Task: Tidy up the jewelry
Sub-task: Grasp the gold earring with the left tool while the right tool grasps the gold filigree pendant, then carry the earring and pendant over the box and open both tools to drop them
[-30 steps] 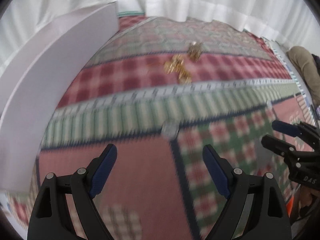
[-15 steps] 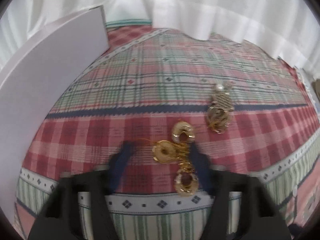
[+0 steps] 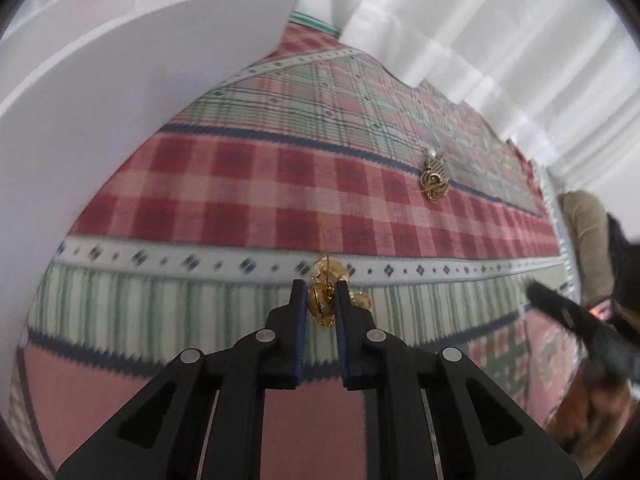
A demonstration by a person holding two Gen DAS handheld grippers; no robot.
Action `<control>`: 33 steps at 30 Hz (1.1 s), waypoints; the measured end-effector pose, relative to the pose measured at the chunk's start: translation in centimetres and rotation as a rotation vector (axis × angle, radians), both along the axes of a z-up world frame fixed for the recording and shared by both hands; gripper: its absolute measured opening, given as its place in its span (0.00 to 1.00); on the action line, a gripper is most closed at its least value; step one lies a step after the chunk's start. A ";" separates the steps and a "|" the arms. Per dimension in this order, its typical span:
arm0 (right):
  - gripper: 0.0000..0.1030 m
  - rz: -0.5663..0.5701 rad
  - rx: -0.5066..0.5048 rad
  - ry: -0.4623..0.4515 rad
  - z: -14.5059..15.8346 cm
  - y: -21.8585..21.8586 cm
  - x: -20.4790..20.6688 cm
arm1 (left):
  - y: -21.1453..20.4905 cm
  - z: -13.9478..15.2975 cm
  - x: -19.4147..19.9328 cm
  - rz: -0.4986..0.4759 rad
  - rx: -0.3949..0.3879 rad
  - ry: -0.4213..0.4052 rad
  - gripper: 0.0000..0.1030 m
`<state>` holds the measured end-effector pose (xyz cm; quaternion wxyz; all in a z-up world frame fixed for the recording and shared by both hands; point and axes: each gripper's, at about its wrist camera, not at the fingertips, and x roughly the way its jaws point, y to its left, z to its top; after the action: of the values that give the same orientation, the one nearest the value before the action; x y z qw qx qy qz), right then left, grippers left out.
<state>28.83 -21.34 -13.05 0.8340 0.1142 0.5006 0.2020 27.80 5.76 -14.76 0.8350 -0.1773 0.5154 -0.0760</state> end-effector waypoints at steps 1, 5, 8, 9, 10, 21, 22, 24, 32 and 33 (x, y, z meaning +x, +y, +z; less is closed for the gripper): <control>0.55 -0.013 0.034 0.022 -0.4 0.3 1.3 | 0.2 0.1 -0.4 0.007 0.003 -0.003 0.11; 0.55 -0.117 0.123 0.097 -2.6 2.0 6.9 | 1.2 0.3 -1.4 0.023 0.011 0.004 0.11; 0.55 -0.178 0.144 0.144 -3.8 4.0 9.8 | 1.3 0.5 -1.9 0.029 0.025 0.001 0.11; 0.53 -0.186 0.131 0.156 -4.1 4.6 10.2 | 1.5 0.7 -2.3 0.029 0.035 -0.003 0.11; 0.40 -0.204 0.088 0.169 -4.4 5.2 10.7 | 1.6 0.9 -2.5 0.029 0.041 -0.007 0.11; 0.05 -0.113 0.014 0.043 1.6 2.9 7.3 | 4.5 6.7 -5.9 0.049 0.013 -0.062 0.11; 0.05 -0.085 0.010 0.029 2.6 2.9 6.6 | 5.1 7.5 -6.4 0.051 0.000 -0.067 0.11; 0.05 -0.026 0.009 -0.003 4.8 3.2 5.1 | 6.2 9.2 -7.3 0.059 -0.037 -0.071 0.11; 0.05 0.170 0.064 -0.158 13.1 7.5 0.3 | 13.0 16.2 -11.9 0.149 -0.059 -0.141 0.11; 0.05 0.187 0.074 -0.173 13.8 8.4 0.4 | 13.8 16.7 -12.1 0.165 -0.051 -0.149 0.11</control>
<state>29.23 -12.92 0.70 0.8467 0.0799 0.4276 0.3063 15.68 19.61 1.90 0.8696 -0.2342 0.4335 -0.0332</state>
